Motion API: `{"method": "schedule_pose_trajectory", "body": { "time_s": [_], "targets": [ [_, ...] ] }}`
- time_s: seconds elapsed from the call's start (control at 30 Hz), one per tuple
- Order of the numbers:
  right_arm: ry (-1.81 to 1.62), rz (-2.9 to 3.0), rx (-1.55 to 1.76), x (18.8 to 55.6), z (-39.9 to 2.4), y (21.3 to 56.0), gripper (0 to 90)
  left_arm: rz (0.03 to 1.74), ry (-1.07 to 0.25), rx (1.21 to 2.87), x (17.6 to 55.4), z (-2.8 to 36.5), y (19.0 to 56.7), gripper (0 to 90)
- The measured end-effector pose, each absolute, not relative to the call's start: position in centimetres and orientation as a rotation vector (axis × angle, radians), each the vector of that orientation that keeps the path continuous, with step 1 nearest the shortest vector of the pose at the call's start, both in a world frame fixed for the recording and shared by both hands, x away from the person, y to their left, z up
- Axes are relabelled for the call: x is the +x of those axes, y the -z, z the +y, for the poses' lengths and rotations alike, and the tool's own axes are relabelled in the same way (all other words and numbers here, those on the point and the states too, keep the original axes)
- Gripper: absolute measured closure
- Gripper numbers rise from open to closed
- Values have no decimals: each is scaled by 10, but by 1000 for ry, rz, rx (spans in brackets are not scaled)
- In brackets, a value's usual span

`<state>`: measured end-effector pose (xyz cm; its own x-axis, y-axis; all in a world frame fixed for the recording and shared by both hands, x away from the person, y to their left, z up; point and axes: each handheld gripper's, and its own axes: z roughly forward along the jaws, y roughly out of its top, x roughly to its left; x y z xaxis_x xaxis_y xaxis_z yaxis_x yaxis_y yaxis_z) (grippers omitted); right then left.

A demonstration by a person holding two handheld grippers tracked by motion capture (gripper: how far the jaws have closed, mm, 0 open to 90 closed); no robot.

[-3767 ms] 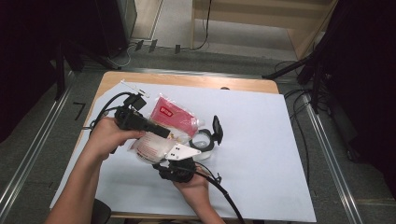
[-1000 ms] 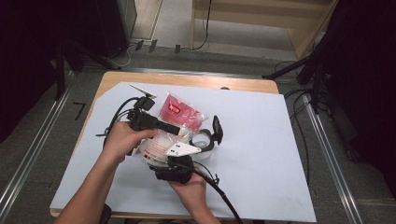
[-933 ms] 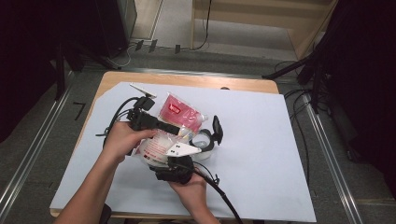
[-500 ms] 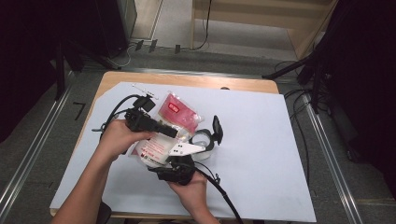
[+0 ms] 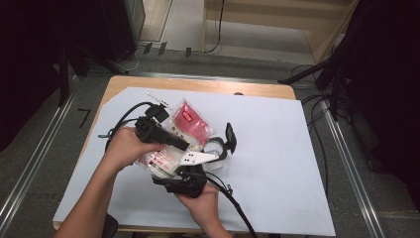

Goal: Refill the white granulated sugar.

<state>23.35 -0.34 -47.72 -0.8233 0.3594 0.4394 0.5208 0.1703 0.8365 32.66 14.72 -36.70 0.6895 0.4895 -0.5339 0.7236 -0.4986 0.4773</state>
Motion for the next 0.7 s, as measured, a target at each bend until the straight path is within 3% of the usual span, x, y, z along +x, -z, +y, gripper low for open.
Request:
{"method": "schedule_pose_trajectory", "body": {
  "time_s": [0.2,0.37,0.5,0.7],
  "targets": [
    [1726,-2408,-883,230,-1,472,592,991,448,2159,327,146,366,823],
    [1688,-2532,-922,224,7,467,522,1040,434,2154,326,143,364,834],
    [1662,-2527,-950,225,9,468,584,1012,421,2195,323,137,363,821],
    [1695,-2436,-928,224,8,467,605,969,397,2194,319,133,357,780]
  ]
}}
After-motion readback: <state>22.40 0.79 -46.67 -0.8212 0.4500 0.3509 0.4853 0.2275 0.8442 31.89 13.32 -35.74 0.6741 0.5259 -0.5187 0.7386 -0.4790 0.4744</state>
